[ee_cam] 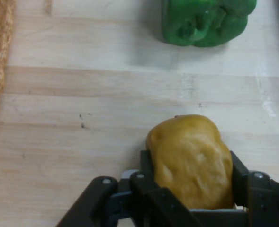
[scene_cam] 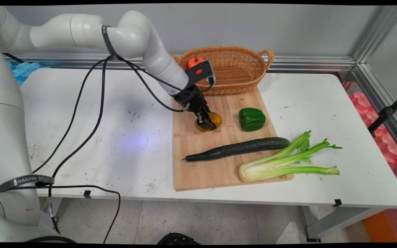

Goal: Place the picked object in the vegetable basket

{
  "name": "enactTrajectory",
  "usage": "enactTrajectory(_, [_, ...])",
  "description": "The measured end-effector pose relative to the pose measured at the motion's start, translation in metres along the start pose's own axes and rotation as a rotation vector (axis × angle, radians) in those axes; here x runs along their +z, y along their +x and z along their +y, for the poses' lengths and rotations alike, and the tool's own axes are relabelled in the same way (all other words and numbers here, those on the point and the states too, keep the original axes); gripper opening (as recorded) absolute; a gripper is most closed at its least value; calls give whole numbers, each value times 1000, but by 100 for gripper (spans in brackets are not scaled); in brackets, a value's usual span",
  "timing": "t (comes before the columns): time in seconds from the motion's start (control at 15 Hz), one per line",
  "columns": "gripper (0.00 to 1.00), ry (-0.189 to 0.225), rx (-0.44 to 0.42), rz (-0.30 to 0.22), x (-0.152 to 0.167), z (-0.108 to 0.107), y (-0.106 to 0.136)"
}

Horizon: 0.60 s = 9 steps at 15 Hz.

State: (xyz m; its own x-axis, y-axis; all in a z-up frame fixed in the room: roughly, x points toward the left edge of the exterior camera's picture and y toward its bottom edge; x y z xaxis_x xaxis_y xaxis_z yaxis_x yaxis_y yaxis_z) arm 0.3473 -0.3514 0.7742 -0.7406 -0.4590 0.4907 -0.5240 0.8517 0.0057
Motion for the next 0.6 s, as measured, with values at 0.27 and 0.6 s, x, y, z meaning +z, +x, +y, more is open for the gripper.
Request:
enactTrajectory(0.27, [0,-9,-16,10,-4,-2,5])
enactTrajectory(0.6, [0,-24,-10,40,-29,-11,25])
